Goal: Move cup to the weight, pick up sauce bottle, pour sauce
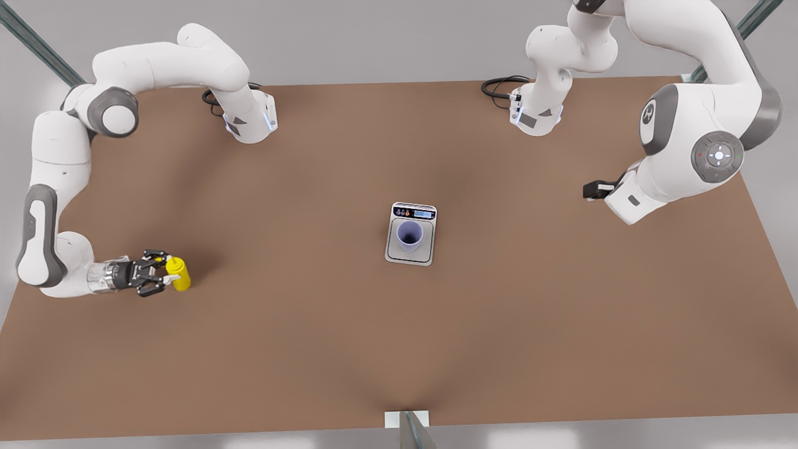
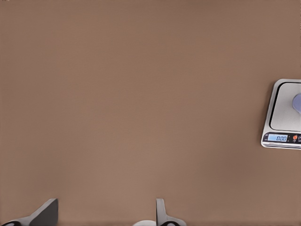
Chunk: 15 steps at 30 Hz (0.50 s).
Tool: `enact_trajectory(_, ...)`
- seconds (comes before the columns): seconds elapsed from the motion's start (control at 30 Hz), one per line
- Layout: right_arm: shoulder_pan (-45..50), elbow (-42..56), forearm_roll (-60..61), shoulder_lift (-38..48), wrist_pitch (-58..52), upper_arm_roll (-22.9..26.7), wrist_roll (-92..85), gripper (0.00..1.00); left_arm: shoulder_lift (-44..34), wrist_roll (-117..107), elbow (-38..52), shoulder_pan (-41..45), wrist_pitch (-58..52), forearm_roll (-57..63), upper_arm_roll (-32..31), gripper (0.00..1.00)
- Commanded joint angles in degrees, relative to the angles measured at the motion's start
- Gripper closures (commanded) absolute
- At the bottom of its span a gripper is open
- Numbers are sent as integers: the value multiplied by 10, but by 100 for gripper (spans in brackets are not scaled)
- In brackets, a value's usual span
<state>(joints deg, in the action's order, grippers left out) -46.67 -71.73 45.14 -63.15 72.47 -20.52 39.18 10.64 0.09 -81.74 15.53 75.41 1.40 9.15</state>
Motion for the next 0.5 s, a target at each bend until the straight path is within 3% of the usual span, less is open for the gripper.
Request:
enact_trajectory(0.0,1,0,-3,2,-3,0,-1,36,0,0,0,0,0,0,1,0)
enact_trajectory(0.33,164,-7,-2,177,109,7,119,36,2,1,0,0,0,1,1,0)
enact_trajectory(0.47,221,-10,3,208,171,0,218,36,2,2,0,0,0,3,1,0)
